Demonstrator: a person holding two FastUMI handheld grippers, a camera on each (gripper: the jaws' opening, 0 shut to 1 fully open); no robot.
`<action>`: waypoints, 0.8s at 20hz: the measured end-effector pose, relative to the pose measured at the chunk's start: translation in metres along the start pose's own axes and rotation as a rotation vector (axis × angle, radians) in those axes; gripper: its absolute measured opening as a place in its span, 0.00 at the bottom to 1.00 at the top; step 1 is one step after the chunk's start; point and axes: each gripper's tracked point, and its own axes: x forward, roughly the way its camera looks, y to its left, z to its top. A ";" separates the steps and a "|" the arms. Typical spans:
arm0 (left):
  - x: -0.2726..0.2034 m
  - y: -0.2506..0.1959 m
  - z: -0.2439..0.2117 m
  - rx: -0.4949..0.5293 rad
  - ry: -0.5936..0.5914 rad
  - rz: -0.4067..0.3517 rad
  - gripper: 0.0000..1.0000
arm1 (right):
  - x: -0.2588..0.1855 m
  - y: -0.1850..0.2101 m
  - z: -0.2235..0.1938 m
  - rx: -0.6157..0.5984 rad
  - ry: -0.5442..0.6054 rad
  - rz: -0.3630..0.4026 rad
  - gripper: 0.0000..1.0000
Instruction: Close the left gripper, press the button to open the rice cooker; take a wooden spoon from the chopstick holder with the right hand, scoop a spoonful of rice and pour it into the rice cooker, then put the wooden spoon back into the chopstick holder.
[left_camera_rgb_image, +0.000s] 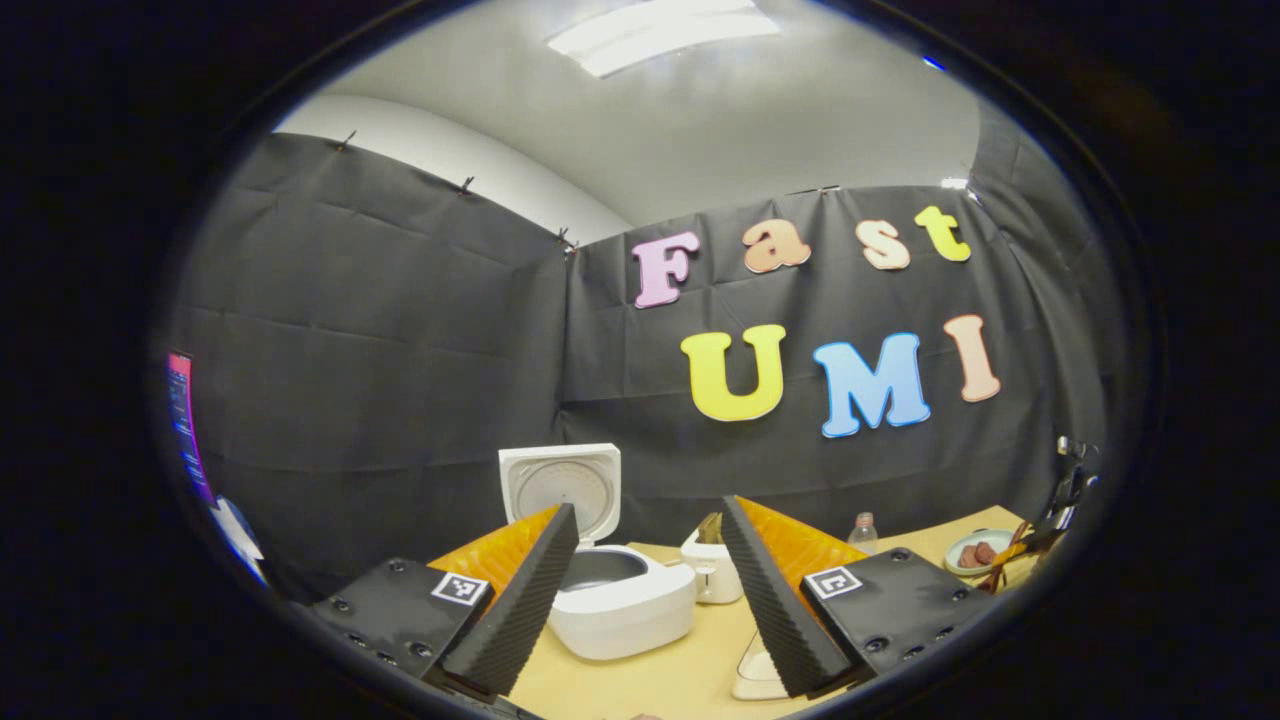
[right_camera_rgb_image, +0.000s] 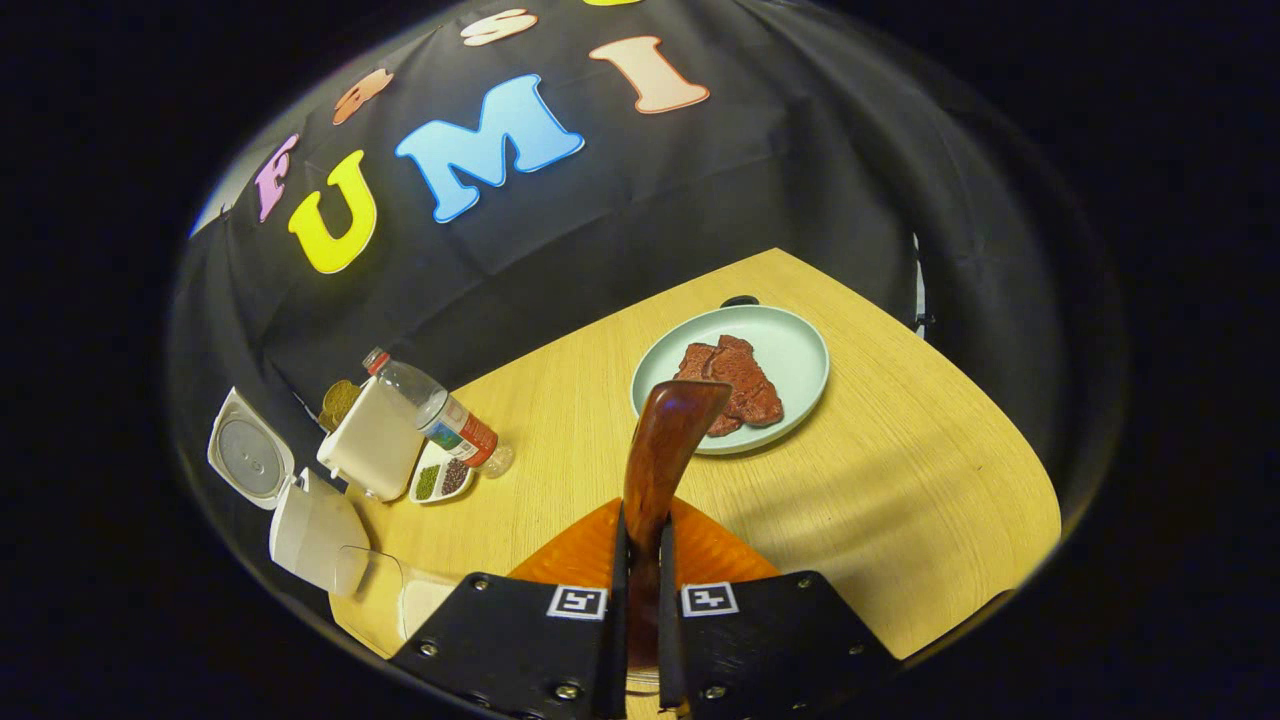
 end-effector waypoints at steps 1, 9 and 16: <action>-0.001 0.000 0.001 0.007 -0.003 -0.001 1.00 | 0.000 0.005 0.002 -0.012 -0.016 0.009 0.08; 0.020 0.008 -0.007 -0.040 -0.017 -0.045 1.00 | -0.054 0.031 0.029 -0.108 -0.133 -0.006 0.08; 0.055 0.037 -0.013 -0.100 -0.003 -0.103 0.99 | -0.105 0.081 0.058 -0.112 -0.260 -0.026 0.08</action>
